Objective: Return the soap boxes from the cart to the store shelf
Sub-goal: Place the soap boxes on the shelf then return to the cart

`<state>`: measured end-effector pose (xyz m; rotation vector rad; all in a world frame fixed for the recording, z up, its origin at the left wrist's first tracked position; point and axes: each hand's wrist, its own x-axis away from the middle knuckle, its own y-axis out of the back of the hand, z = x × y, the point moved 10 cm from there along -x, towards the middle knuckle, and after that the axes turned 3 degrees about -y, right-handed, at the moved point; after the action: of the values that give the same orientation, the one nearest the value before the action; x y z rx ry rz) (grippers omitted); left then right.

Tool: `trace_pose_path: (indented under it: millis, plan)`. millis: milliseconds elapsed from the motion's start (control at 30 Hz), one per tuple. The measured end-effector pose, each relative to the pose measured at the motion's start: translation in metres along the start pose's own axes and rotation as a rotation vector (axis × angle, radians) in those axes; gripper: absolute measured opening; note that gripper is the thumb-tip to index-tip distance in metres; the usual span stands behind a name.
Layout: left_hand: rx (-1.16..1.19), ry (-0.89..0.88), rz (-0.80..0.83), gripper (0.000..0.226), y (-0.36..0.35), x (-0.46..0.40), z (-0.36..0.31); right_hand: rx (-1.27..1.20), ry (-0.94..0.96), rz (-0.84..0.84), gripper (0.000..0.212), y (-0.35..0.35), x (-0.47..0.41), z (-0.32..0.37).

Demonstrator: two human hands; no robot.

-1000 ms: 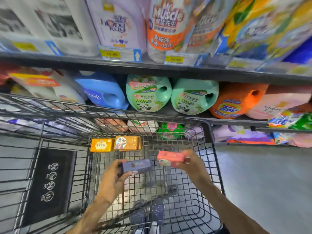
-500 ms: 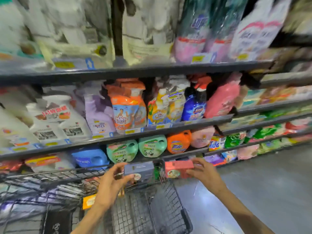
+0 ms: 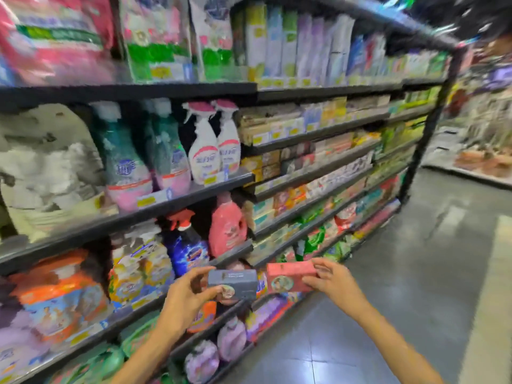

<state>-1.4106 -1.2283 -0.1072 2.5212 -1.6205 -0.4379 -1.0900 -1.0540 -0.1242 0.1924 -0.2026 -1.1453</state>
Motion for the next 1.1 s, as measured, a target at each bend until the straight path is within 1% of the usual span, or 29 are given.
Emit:
trace_pose_path:
  millis: [67, 200, 267, 367, 500, 667, 767, 833, 933, 1100]
  plan:
    - [-0.016, -0.026, 0.017, 0.054, -0.046, -0.023, -0.024, -0.002, 0.004, -0.039, 0.045, 0.054, -0.010, 0.002]
    - [-0.063, -0.108, 0.046, 0.038, -0.141, -0.067, -0.069, -0.003, 0.028, -0.076, 0.041, 0.150, -0.029, 0.002]
    - [-0.037, -0.140, 0.065, 0.032, -0.188, -0.086, -0.093, 0.014, 0.044, -0.085, 0.038, 0.194, -0.038, 0.003]
    - [-0.037, -0.173, 0.095, 0.034, -0.246, -0.114, -0.114, 0.059, 0.058, -0.138, 0.035, 0.258, -0.047, 0.003]
    - [-0.082, -0.224, 0.141, 0.034, -0.308, -0.152, -0.138, 0.072, 0.063, -0.180, 0.044, 0.329, -0.061, -0.004]
    - [-0.064, -0.241, 0.182, 0.035, -0.368, -0.206, -0.155, 0.053, 0.071, -0.271, 0.042, 0.396, -0.083, -0.001]
    - [-0.070, -0.271, 0.190, 0.034, -0.394, -0.244, -0.166, 0.058, 0.072, -0.316, 0.036, 0.428, -0.110, -0.001]
    - [-0.085, -0.295, 0.182, 0.033, -0.409, -0.270, -0.170, 0.057, 0.076, -0.328, 0.037, 0.445, -0.136, -0.001]
    - [-0.067, -0.323, 0.142, 0.031, -0.422, -0.316, -0.168, 0.081, 0.091, -0.323, 0.038, 0.460, -0.185, 0.005]
    - [-0.049, -0.300, 0.101, 0.032, -0.425, -0.393, -0.161, 0.086, 0.113, -0.306, 0.036, 0.466, -0.269, 0.026]
